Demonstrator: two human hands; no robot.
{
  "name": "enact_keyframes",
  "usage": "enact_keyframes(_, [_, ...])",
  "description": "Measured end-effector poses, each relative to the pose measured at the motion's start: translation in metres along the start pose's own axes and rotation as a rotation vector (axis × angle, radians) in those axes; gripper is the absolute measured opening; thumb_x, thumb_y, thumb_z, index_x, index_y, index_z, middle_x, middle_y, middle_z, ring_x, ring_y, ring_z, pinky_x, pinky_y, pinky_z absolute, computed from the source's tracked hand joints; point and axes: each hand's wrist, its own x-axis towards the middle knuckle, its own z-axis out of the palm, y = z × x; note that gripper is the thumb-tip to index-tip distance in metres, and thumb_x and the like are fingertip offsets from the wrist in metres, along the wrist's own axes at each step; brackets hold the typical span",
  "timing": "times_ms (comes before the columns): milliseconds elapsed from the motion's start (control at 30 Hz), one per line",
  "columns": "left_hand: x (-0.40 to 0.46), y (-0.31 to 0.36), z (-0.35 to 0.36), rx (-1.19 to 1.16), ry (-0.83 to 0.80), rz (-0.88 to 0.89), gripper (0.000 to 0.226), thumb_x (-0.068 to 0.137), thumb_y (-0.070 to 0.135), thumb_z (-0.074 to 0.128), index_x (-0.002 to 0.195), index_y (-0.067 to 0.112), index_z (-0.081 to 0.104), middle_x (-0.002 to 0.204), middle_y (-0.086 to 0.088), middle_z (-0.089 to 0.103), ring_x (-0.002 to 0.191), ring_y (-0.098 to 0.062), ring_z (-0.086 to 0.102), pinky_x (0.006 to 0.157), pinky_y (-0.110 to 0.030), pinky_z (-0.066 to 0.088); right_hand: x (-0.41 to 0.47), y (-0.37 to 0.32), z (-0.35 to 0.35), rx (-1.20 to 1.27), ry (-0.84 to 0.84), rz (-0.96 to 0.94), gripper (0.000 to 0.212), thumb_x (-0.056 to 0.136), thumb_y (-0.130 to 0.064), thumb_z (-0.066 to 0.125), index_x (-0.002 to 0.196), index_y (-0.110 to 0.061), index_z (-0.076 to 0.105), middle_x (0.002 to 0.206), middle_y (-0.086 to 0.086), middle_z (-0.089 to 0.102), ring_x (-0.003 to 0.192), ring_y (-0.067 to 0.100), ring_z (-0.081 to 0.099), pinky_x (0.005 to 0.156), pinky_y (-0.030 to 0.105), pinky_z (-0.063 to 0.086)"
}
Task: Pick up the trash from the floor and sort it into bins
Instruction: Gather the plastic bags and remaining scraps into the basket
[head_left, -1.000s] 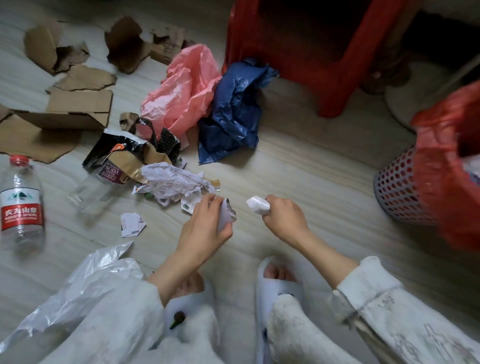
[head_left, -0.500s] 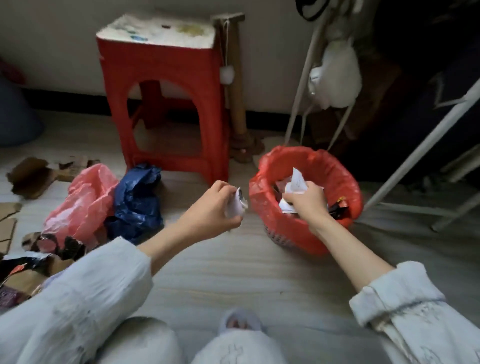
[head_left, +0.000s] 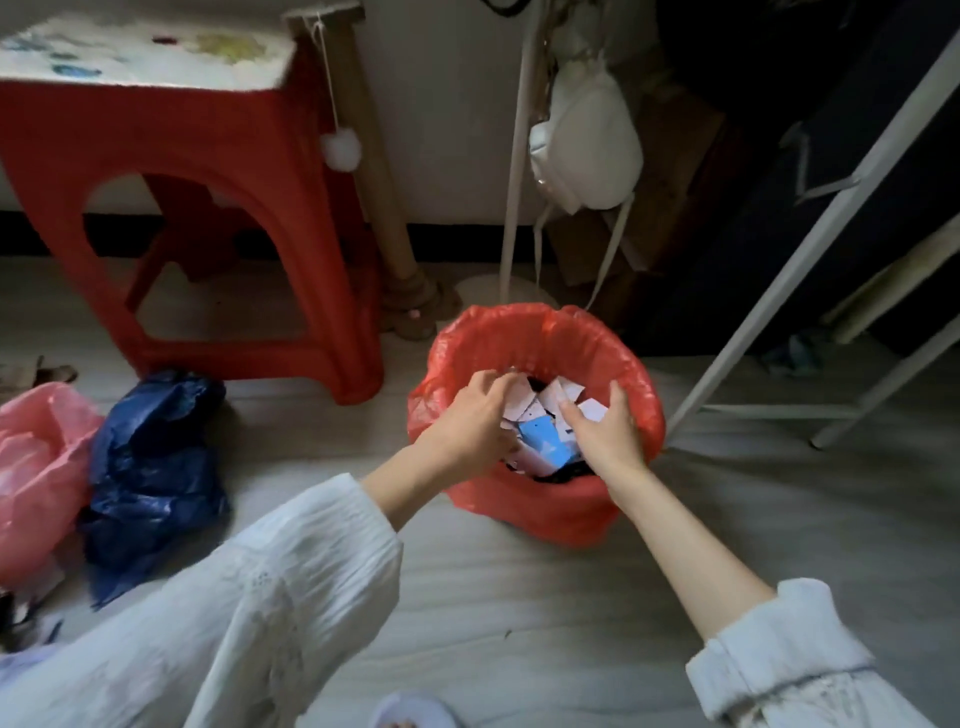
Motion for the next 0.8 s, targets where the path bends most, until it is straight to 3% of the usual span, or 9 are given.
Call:
enact_keyframes(100, [-0.013,-0.015,0.005,0.198,-0.140,0.047,0.053,0.087,0.021,0.059,0.135,0.006,0.042,0.135,-0.017,0.041,0.128,-0.030,0.038,0.105,-0.036,0.032,-0.014,0.003,0.000,-0.177,-0.023,-0.198,0.045,0.093,-0.017,0.052,0.136,-0.006,0.044,0.141,0.012,0.045,0.133,0.025,0.037,0.105,0.021,0.021])
enact_keyframes(200, [-0.027,-0.030,0.006,0.440,-0.181,0.106,0.042,0.089,0.032,0.053,0.128,0.015,0.050,0.128,-0.005,0.048,0.130,-0.022,0.034,0.107,-0.043,0.028,-0.037,0.009,0.013,-0.351,-0.172,-0.342,0.028,0.093,-0.019,0.051,0.116,-0.008,0.062,0.122,0.011,0.059,0.118,0.026,0.051,0.096,0.025,0.030])
enact_keyframes(300, [-0.038,-0.041,0.003,0.607,-0.148,0.189,0.035,0.089,0.033,0.054,0.123,0.021,0.054,0.117,0.000,0.054,0.116,-0.022,0.047,0.110,-0.047,0.021,-0.060,0.023,0.023,-0.656,-0.269,-0.434,0.031,0.094,-0.039,0.045,0.114,-0.023,0.063,0.117,0.001,0.062,0.116,0.020,0.052,0.107,0.035,0.027])
enact_keyframes(367, [-0.047,-0.049,0.002,0.679,-0.116,0.267,0.028,0.085,0.030,0.060,0.111,0.022,0.061,0.102,0.001,0.061,0.096,-0.024,0.058,0.106,-0.052,0.030,-0.072,0.034,0.024,-0.751,-0.268,-0.475,0.034,0.095,-0.045,0.042,0.119,-0.029,0.060,0.119,-0.002,0.062,0.118,0.017,0.049,0.114,0.034,0.015])
enact_keyframes(433, [-0.058,-0.057,0.004,0.759,-0.050,0.347,0.017,0.079,0.027,0.063,0.096,0.024,0.064,0.086,0.005,0.062,0.077,-0.021,0.060,0.092,-0.051,0.045,-0.080,0.041,0.023,-0.781,-0.288,-0.544,0.035,0.096,-0.042,0.041,0.126,-0.030,0.054,0.121,-0.002,0.061,0.120,0.017,0.047,0.115,0.030,0.006])
enact_keyframes(500, [-0.070,-0.057,0.005,0.797,-0.013,0.381,0.008,0.078,0.027,0.062,0.086,0.023,0.060,0.075,0.007,0.058,0.068,-0.018,0.057,0.077,-0.040,0.050,-0.082,0.042,0.023,-0.775,-0.307,-0.604,0.036,0.097,-0.038,0.041,0.130,-0.029,0.051,0.123,-0.001,0.060,0.121,0.018,0.046,0.115,0.029,0.002])
enact_keyframes(667, [-0.095,-0.060,-0.010,0.837,-0.016,0.356,0.024,0.066,0.033,0.078,0.073,0.021,0.058,0.063,0.006,0.054,0.057,-0.016,0.056,0.051,-0.027,0.042,-0.089,0.032,0.039,-0.673,-0.309,-0.665,0.034,0.096,-0.030,0.047,0.128,-0.023,0.056,0.118,0.003,0.061,0.124,0.020,0.044,0.115,0.027,-0.005])
enact_keyframes(800, [-0.123,-0.074,-0.035,0.896,-0.047,0.265,0.029,0.053,0.026,0.083,0.064,0.020,0.057,0.056,0.006,0.052,0.049,-0.014,0.055,0.044,-0.023,0.033,-0.107,0.016,0.075,-0.665,-0.341,-0.710,0.035,0.097,-0.027,0.045,0.130,-0.024,0.054,0.131,0.001,0.055,0.137,0.016,0.030,0.116,0.031,-0.006])
